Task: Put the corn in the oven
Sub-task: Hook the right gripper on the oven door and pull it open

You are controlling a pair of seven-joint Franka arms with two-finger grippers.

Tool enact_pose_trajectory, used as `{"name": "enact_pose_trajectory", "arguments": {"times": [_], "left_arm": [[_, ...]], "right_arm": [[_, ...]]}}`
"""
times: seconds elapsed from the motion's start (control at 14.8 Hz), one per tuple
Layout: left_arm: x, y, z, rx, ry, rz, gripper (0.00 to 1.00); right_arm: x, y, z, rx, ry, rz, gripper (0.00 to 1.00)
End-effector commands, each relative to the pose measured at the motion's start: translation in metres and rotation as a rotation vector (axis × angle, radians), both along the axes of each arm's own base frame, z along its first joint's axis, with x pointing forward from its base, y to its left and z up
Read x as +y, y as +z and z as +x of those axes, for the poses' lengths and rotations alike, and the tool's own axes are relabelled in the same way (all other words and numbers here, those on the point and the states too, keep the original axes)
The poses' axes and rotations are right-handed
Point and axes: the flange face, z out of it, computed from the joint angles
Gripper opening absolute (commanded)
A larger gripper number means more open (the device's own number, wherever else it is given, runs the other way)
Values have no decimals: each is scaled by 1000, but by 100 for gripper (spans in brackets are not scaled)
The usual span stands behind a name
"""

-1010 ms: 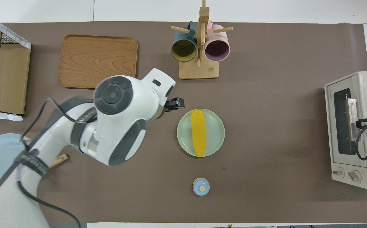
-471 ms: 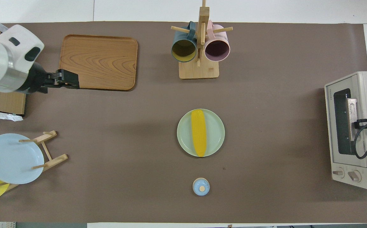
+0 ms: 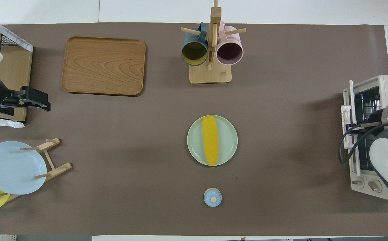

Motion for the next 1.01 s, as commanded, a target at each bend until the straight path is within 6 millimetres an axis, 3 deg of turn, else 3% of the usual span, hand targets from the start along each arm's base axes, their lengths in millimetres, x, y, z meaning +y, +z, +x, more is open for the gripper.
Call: {"name": "enact_pose_trajectory", "arguments": {"times": [0.0,0.27,0.34,0.61,0.74,0.94], "left_arm": [[4,-2,-7,0,-9,21,100],[16,1,3,-76,18,13,100],[20,2,6,-91,26,12,100],[21,4,17,-152,28,11,100],[19,4,14,-132,12,36,100],[9,21,8,-95,-17,66,100]], "right_arm": [[0,-44,10,-24,2,-13,0],[5,-83,18,-49,11,-17,0],[15,-89,22,-60,29,-18,0],[54,-96,24,-80,44,-18,0],[62,-97,24,-79,20,-17,0],[66,-98,21,-75,26,-17,0]]}}
